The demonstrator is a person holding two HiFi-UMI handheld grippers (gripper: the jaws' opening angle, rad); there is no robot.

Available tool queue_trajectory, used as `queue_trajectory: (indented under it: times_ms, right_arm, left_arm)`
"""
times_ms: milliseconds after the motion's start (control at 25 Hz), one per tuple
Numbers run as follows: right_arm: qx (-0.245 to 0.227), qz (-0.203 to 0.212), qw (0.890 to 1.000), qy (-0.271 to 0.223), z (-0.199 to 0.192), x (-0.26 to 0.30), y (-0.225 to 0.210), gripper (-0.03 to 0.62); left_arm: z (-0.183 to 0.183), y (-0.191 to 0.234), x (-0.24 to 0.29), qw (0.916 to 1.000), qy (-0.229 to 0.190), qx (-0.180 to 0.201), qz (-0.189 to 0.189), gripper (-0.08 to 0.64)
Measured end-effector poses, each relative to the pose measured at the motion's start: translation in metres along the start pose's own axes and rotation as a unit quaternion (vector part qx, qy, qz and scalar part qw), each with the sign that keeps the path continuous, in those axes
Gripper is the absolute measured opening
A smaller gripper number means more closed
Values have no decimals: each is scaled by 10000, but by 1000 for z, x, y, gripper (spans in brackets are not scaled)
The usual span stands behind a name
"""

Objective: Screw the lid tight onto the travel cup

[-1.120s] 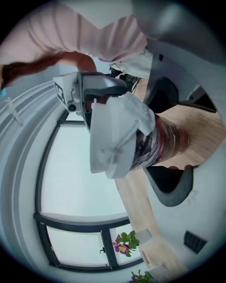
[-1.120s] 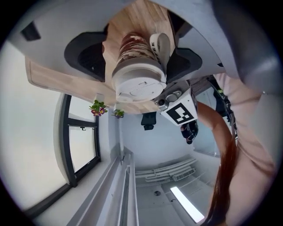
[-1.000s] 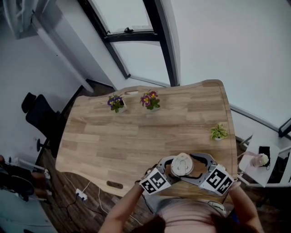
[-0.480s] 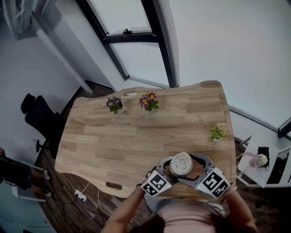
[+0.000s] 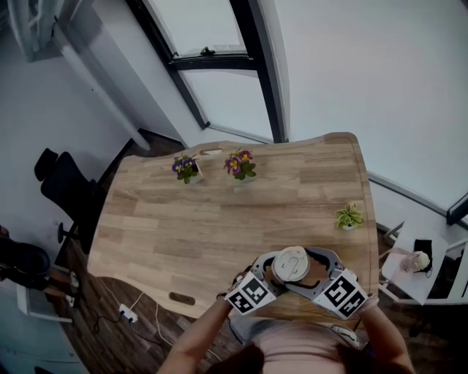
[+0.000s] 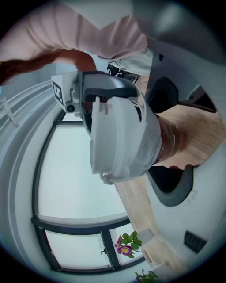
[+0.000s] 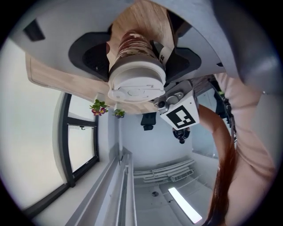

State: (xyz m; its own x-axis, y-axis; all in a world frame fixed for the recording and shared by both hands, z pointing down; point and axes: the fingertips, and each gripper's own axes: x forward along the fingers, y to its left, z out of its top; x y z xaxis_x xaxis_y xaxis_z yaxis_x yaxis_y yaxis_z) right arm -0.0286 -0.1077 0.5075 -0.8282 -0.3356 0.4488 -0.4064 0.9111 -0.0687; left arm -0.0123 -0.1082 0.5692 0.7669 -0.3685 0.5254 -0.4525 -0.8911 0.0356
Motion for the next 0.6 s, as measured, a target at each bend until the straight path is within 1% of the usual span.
queue_trajectory:
  times_ms: [80,120,160,280,360,440,520,600]
  right_arm:
    - [137,-337,9993,-110,1,1,-4,385]
    - [162,-396,9990,-149,1,1,-4,385]
    - [151,-369,9990,-176,2,1,-3,386]
    - [1,-62,9998,-163,3,-1,-1,387]
    - [-85,185,9998,-60,3,-3,-1,388]
    - [-162,436,9989,38,2,-3,0,387]
    - [-203,553,9983,50,4,-1,0,387]
    - [-140,441,9989,-39,6,0,-2,387]
  left_arm:
    - [1,4,1,9996,-82,-136,246,354]
    - [1,5,1,9994,-114,-168,293,354]
    - [1,5,1,9994,-133,-167,271,354]
    - [1,2,2,9999,-74,13,-102,354]
    - [-1,-2,1,9991,56,173,-388,354]
    - [-1,-4,2,9977,174,285,-582,354]
    - [0,-3,2,9973,219,325,-618,354]
    - [1,0,3,9984,172,254,-471,354]
